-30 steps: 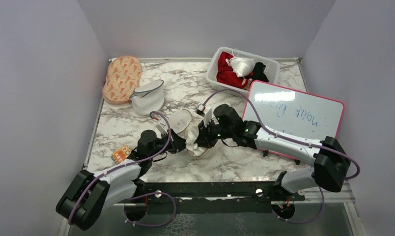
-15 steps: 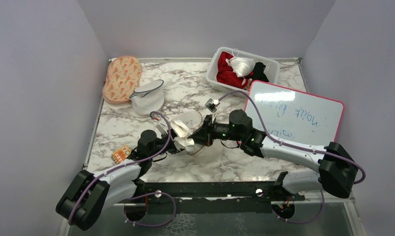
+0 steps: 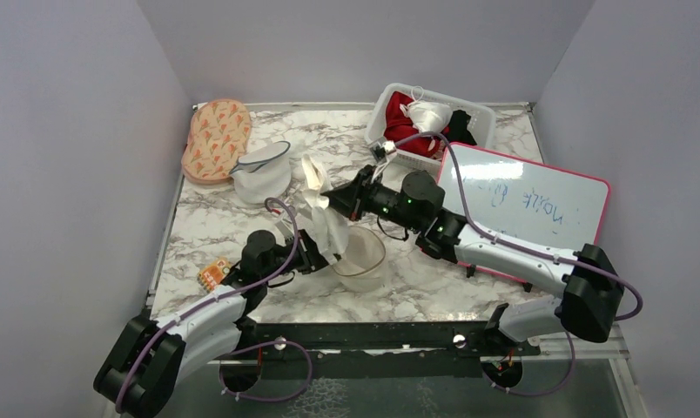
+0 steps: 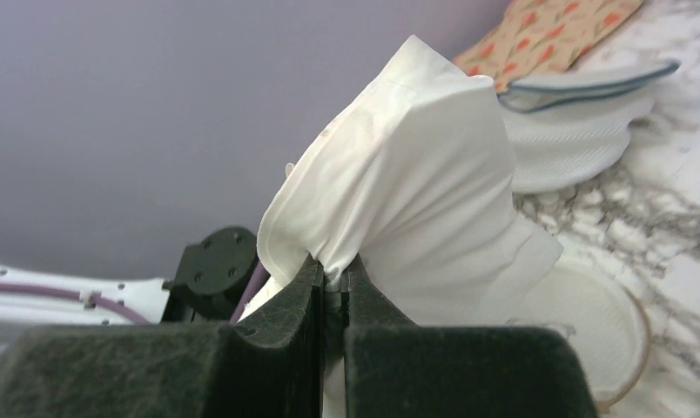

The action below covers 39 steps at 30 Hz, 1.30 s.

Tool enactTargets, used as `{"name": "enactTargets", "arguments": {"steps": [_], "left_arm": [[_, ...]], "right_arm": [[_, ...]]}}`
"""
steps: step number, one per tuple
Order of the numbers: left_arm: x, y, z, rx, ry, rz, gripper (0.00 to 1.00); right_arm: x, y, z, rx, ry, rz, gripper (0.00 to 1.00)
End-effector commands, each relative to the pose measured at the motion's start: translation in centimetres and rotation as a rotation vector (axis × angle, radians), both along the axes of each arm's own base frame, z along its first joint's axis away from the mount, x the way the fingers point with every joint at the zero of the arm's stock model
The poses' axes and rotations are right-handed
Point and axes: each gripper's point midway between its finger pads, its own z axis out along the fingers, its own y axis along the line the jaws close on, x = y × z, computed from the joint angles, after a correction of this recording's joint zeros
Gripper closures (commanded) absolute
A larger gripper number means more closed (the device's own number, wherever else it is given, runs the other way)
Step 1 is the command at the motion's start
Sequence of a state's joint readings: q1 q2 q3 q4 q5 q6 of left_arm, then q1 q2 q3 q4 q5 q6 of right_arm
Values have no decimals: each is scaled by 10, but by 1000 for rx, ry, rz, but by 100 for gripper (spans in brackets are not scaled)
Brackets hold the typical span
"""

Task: Unzip the laundry bag and remove the bra
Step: Pick up the bra from the laundry bag, then place the bra in the bin.

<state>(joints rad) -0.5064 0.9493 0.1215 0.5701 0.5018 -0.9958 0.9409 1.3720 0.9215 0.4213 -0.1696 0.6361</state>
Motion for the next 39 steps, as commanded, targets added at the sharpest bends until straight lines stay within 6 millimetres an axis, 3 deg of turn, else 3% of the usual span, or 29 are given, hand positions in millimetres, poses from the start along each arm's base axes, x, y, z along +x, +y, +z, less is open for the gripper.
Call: {"name": "enactTargets", "arguments": {"steps": [1, 7, 10, 15, 18, 19, 24, 30, 34, 39], "left_arm": [[6, 0, 9, 23, -34, 8, 100], [11, 5, 8, 71, -46, 39, 86], [14, 11, 7, 114, -47, 69, 73], [19, 22, 9, 203, -77, 104, 46], [20, 25, 13, 222, -91, 111, 35], [20, 26, 13, 228, -91, 113, 32], [20, 34, 11, 268, -78, 140, 19], [20, 44, 17, 307, -101, 172, 17], [23, 52, 29, 357, -136, 193, 17], [29, 64, 41, 417, -190, 227, 16]], "right_arm": [[37, -22, 46, -51, -130, -202, 99], [87, -73, 81, -231, -280, -447, 99], [120, -101, 94, -321, -341, -576, 99], [193, -146, 92, -467, -371, -727, 99], [240, -165, 83, -555, -371, -788, 99], [254, -169, 90, -570, -391, -806, 99], [333, -182, 55, -814, -421, -871, 99], [397, -182, -1, -1024, -473, -921, 99], [415, -202, -53, -1236, -448, -982, 99], [409, -239, -109, -1343, -332, -977, 99]]}}
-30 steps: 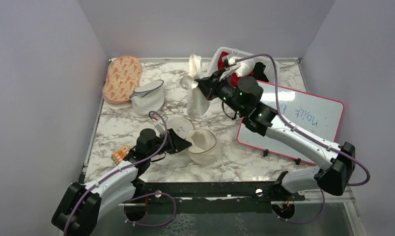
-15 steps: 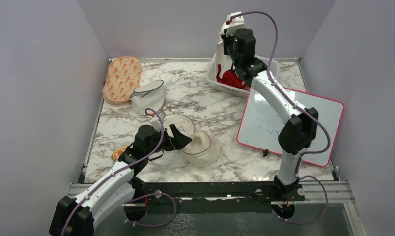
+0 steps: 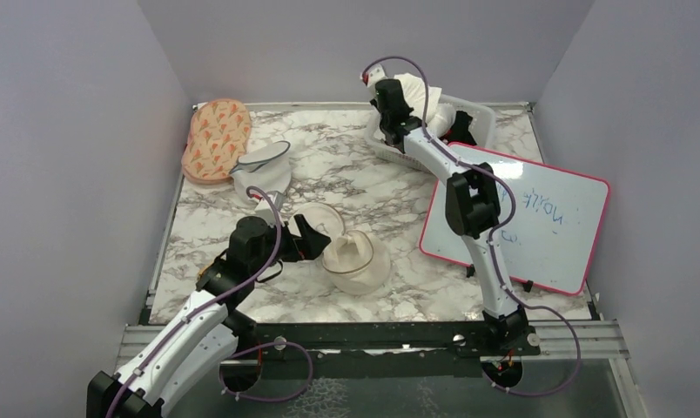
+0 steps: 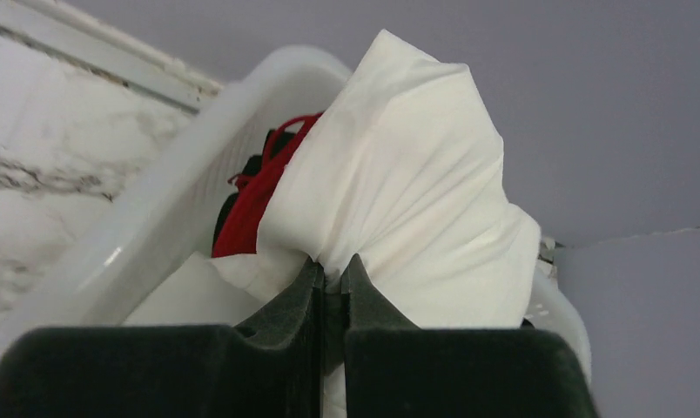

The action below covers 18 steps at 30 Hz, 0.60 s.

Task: Unzip the laundry bag and remove the bra
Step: Place the bra in the bin.

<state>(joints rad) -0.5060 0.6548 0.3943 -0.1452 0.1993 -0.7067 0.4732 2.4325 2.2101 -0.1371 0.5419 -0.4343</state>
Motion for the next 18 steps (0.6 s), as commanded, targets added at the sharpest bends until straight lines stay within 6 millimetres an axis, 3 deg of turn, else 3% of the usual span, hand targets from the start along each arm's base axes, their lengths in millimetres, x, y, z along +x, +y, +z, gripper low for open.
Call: {"name": "enactTargets", "arguments": {"steps": [1, 3, 7, 11, 14, 18], "left_arm": [[8, 15, 9, 90, -62, 42, 16], [11, 17, 11, 107, -68, 53, 15], [20, 18, 20, 124, -88, 74, 15], [31, 20, 27, 147, -101, 96, 12], [39, 23, 24, 174, -82, 112, 11], [51, 34, 8, 222, -22, 133, 11]], "right_arm": [[-6, -52, -18, -41, 53, -124, 99], [-10, -61, -42, 22, 145, -95, 99], [-20, -45, -87, 90, 300, 23, 99], [-29, -29, -118, 159, 411, 68, 99], [-32, -27, -114, 191, 433, 52, 88], [-38, -30, -74, 213, 412, 41, 58]]}}
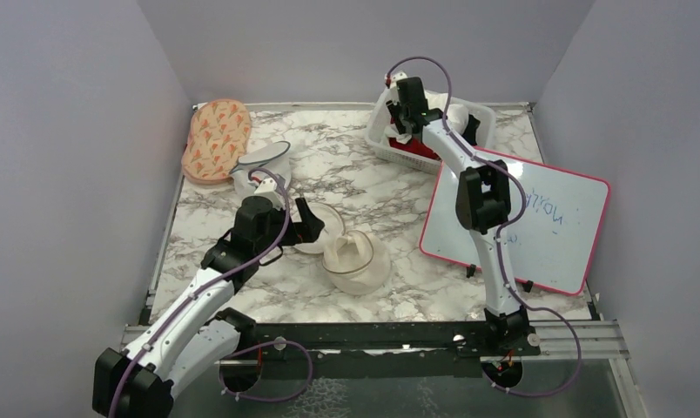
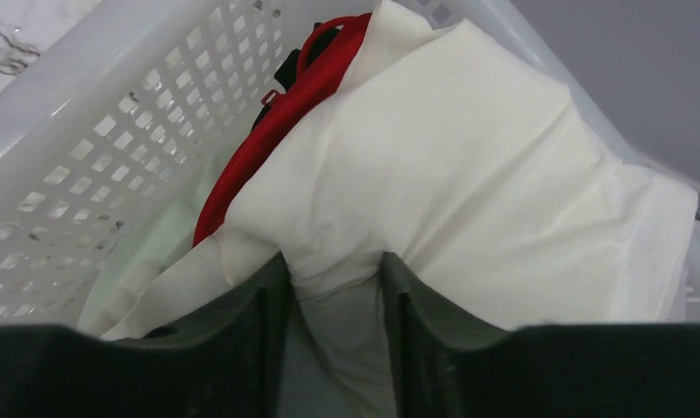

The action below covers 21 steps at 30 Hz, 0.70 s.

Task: Unzip the laundry bag and remove the bra
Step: Place the bra in the bin, then close the laundry bag at the center of the board.

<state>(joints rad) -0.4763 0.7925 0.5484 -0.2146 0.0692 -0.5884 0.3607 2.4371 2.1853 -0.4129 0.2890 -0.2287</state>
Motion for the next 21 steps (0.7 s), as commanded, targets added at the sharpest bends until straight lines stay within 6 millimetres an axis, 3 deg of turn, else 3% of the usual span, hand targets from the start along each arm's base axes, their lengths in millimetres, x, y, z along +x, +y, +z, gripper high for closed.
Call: {"name": "enactTargets", "arguments": {"steps": [1, 5, 9, 13, 18, 21], "left_arm": [[18, 18, -10, 68, 32, 50, 12], [29, 25, -19, 80, 59, 68, 11], [35, 34, -31, 102, 89, 103, 11], [38, 46, -46, 130, 114, 155, 12], [37, 50, -56, 128, 119, 187, 14], [35, 53, -64, 135, 129, 201, 18]], "right_arm": [[-26, 6, 15, 49, 91, 4, 52], [-44, 1, 63, 74, 57, 10, 36], [-70, -2, 105, 127, 34, 17, 32], [-111, 13, 148, 289, -8, 116, 27], [-156, 31, 161, 461, 18, 209, 24], [-208, 62, 166, 638, 69, 409, 24]]}}
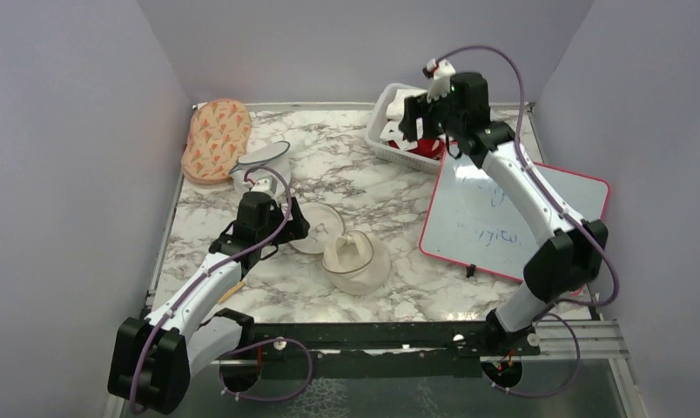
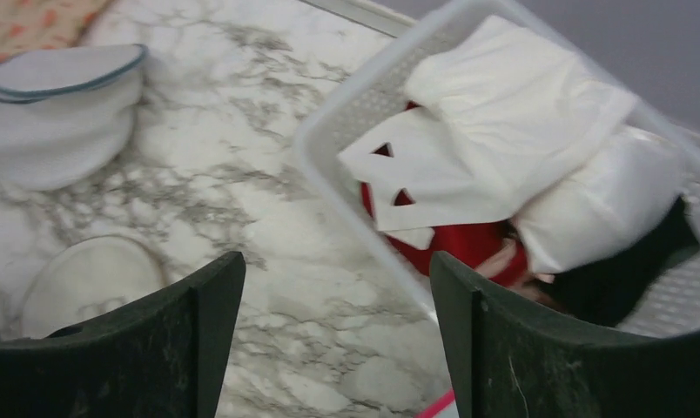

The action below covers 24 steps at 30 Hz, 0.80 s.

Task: Unzip the laundry bag and remove the bra
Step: Close the laundry bag at the center of the board.

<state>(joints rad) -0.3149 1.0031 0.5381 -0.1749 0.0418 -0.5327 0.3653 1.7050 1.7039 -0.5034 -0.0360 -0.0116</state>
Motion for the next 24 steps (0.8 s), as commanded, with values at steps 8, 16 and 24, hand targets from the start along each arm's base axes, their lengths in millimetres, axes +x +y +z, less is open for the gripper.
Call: {"name": "enactTargets", "arguments": {"steps": [8, 16, 24], "left_arm": [[-3, 10, -37, 6, 21, 64, 40], [-6, 9, -67, -80, 132, 190, 53], [-18, 15, -86, -257, 197, 421, 59]], "right_arm": [[-166, 57, -41, 388, 179, 522, 18], [-208, 44, -35, 385, 97, 575, 18], [-214, 33, -12, 377, -37, 541, 16]]}}
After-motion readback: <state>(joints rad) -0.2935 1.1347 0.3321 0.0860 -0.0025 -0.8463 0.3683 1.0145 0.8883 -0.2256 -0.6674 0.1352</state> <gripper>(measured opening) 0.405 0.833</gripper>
